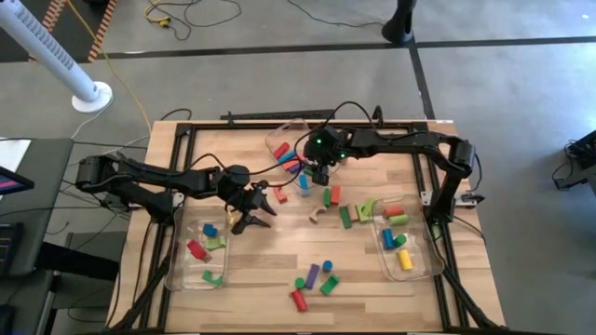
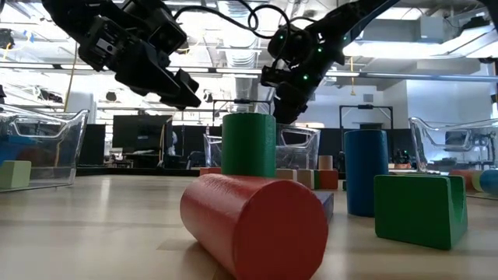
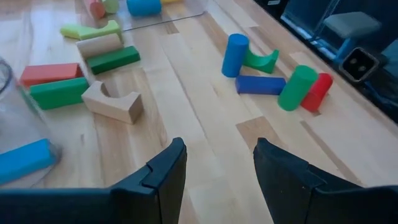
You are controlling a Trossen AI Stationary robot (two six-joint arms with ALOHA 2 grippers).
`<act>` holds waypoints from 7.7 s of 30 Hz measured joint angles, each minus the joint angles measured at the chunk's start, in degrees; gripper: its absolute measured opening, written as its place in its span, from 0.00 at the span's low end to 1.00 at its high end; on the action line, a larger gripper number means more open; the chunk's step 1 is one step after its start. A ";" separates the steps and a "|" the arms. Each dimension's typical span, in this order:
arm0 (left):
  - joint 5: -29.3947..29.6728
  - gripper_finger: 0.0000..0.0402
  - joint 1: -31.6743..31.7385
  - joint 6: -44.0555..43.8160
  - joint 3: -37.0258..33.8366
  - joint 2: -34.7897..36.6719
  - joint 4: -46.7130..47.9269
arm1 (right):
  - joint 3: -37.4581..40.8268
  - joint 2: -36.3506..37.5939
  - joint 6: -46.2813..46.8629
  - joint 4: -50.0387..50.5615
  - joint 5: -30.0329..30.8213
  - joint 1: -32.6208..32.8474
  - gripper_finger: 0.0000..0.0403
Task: Sort blocks by size
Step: Put the green cylindrical block into the right transparent bin
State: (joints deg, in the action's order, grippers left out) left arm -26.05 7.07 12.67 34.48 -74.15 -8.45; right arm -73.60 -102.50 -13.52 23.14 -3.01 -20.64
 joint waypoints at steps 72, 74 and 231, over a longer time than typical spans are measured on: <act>22.08 0.45 -0.04 -0.30 0.02 0.00 3.16 | -0.11 13.09 35.58 18.71 30.43 59.78 0.50; 24.04 0.45 -0.04 1.00 0.02 0.00 3.12 | -0.11 13.09 35.60 18.71 30.56 59.76 0.50; 30.17 0.58 -32.98 -9.95 23.43 -38.51 -17.03 | -0.04 5.62 48.02 6.40 45.60 70.44 0.50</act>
State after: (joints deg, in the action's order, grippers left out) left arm 4.12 -25.91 2.72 57.91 -112.66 -25.48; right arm -73.65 -96.88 34.50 29.54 42.59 49.80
